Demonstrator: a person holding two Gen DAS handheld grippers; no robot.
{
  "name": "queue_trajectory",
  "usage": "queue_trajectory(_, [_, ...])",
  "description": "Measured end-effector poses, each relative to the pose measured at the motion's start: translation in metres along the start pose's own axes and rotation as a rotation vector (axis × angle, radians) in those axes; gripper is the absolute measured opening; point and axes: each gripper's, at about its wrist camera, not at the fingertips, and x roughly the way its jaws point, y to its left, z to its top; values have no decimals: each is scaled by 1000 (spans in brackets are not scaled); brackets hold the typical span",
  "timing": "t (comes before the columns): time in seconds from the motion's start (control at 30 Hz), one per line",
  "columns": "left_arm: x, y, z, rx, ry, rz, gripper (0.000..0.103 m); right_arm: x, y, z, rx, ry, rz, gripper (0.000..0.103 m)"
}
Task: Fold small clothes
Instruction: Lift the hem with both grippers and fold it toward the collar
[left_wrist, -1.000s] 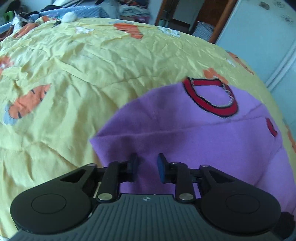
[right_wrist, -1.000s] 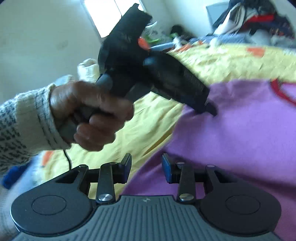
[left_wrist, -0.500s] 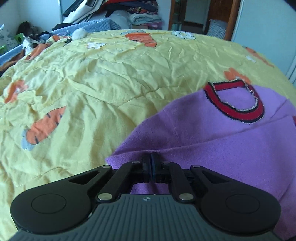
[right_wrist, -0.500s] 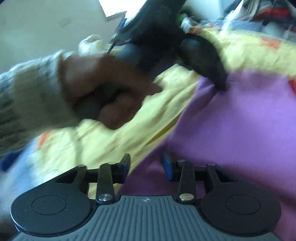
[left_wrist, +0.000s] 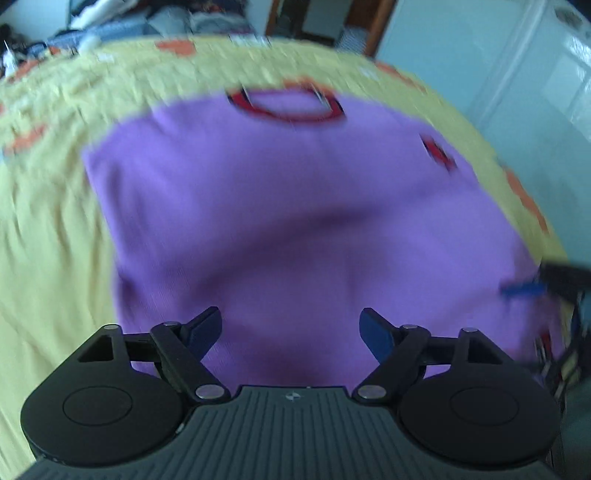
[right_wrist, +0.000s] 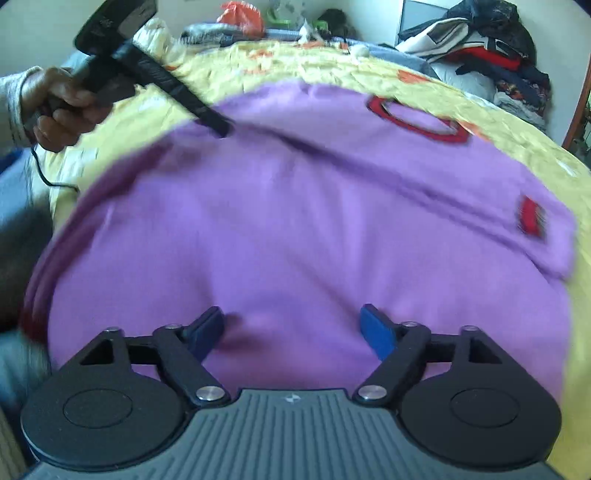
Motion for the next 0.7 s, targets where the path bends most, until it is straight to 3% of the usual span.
queue_trajectory(0.17, [-23,-33,-61,77,17,16,97,-48,0,-46,-13,82,23,91])
queue_trajectory(0.3, [-43,-44,-96,132,69,42,98,-83,11,-75,-106,265,52,91])
queue_trajectory(0.4, [-58,-47,-122,150,89,48,101,-98,23,-102,-212,434,-3,96])
queue_trajectory(0.47, [-67,-41,-136,105,91,32,100,-108,23,-108,-213,390,-75,96])
queue_trajectory(0.57, [-83,-24,-159,-14,19,21,98,-122,3,-107,20,194,-124,96])
queue_trajectory(0.7, [-101,3,-180,-190,-111,2,99,-123,-35,-118,376,-109,-106,96])
